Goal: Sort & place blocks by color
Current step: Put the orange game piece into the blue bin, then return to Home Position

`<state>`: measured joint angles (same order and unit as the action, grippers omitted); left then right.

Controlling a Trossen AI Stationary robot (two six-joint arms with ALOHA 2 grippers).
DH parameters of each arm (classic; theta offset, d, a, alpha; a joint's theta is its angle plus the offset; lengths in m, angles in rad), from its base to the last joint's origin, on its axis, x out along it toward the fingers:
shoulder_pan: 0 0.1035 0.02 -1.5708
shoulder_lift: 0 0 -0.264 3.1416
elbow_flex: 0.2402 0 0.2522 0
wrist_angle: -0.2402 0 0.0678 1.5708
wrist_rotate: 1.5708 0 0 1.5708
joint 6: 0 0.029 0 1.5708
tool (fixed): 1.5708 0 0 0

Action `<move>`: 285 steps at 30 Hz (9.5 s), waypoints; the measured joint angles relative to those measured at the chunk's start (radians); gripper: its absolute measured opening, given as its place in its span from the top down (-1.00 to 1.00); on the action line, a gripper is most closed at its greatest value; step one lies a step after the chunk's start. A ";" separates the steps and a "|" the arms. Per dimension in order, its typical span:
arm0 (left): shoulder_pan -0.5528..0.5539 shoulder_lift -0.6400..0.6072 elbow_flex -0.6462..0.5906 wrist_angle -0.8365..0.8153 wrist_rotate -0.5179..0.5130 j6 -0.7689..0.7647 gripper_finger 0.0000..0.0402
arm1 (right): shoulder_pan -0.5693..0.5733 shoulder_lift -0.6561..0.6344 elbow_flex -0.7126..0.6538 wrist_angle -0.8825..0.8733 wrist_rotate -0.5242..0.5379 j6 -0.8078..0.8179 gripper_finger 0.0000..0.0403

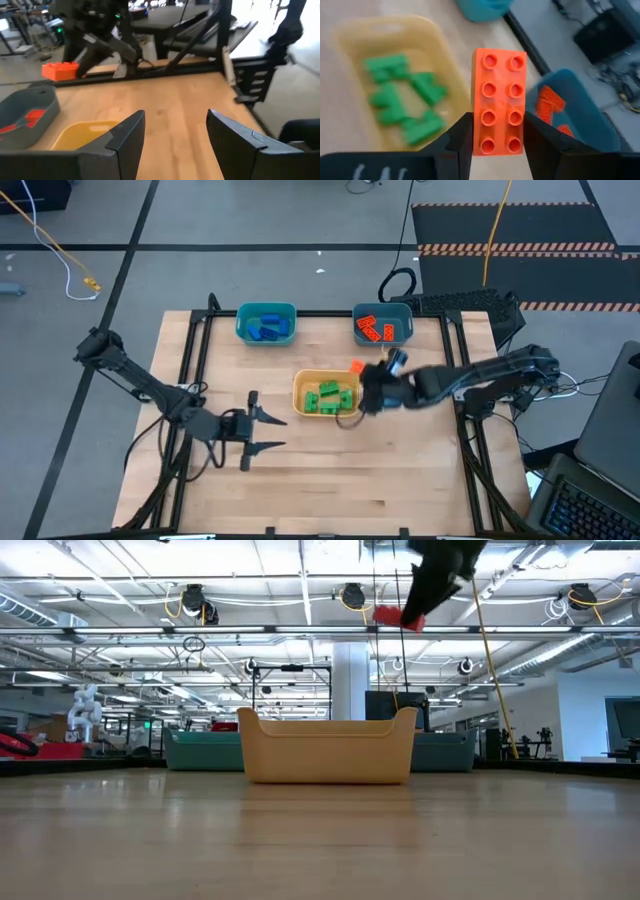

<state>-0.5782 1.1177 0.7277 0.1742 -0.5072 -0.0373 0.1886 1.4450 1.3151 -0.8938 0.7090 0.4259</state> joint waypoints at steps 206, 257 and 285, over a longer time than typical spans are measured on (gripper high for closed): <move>0.498 -0.879 -0.716 -0.140 0.348 -0.174 -0.05 | -0.253 -1.217 -1.268 0.915 -0.714 -0.147 -0.04; 0.499 -0.876 -0.718 -0.085 0.227 -0.077 -0.05 | -0.254 -1.137 -1.300 0.924 -0.684 -0.232 -0.04; 0.499 -0.876 -0.717 -0.052 0.253 -0.009 0.97 | -0.254 -1.159 -1.300 0.972 -0.734 -0.333 0.95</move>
<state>-0.0788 0.2420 0.0109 0.1219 -0.2539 -0.0460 -0.0654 0.2860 0.0151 0.0777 -0.0247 0.0929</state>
